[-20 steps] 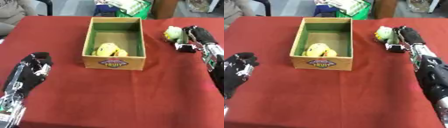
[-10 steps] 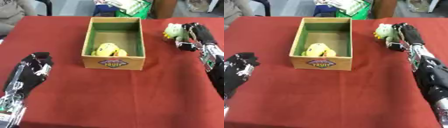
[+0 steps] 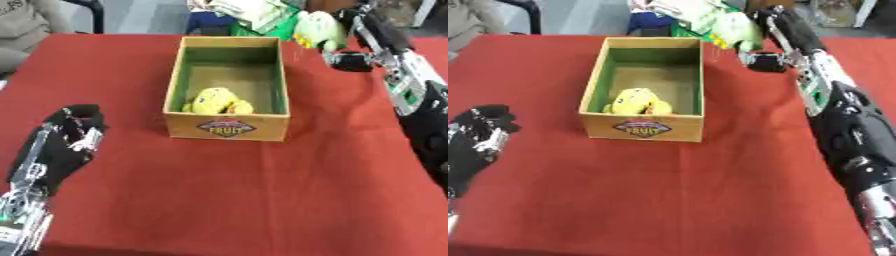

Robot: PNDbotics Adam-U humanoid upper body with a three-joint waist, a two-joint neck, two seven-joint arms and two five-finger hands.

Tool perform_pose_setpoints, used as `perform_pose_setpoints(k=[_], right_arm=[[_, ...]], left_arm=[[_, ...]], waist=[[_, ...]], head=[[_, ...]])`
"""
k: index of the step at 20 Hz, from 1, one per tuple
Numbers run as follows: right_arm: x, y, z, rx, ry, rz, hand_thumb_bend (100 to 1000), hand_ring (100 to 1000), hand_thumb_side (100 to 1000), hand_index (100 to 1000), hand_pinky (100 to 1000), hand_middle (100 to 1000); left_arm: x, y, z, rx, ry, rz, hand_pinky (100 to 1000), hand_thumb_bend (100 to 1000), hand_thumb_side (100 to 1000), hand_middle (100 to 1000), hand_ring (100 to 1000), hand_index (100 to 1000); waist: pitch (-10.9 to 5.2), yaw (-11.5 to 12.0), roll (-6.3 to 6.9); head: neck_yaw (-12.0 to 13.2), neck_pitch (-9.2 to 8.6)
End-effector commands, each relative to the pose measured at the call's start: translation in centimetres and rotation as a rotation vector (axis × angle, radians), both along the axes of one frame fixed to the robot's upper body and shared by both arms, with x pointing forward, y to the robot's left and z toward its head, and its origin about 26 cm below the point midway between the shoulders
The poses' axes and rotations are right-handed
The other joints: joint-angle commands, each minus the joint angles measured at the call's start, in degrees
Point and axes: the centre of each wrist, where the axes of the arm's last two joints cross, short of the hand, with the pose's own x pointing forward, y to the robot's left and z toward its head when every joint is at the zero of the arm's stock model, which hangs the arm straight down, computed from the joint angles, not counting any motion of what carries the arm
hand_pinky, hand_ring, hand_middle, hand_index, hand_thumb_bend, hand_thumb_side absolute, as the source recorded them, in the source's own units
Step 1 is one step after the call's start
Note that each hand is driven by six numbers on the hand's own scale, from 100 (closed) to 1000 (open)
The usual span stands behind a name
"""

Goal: Pick up objects on the table and place them in the box.

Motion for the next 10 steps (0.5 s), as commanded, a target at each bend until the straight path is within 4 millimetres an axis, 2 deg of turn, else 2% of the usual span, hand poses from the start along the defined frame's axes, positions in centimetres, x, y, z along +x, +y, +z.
perform_pose_setpoints(k=[1,6,8,10], right_arm=[[0.1,2.3,2.6,-0.037,-0.024,0.125,100,488,263,345,186,318],[0.1,6.0,2.3,-0.136,0.022,0.294,100,510,292,378,219,343],[0.1,7.2,1.9,-0.19,0.045,0.351,100,522,332,396,241,360],[0.1,8.1,1.3,-0.248,0.073,0.388,100,543,462,441,287,398]], left_arm=[[0.0,0.0,1.1,0.008,-0.034,-0.013,798,155,227,604,626,720],[0.1,-0.1,1.1,0.006,-0.033,-0.019,798,155,227,604,626,720],[0.1,-0.1,1.1,0.005,-0.032,-0.021,798,155,228,604,626,720],[0.1,-0.1,1.1,0.006,-0.031,-0.024,798,155,228,604,626,720]], waist=[[-1.2,0.25,-0.08],[-1.41,0.58,-0.09],[-1.45,0.65,-0.1],[-1.49,0.71,-0.12]], head=[[-0.33,-0.49],[-0.71,-0.61],[-0.89,-0.55],[-1.06,-0.51]])
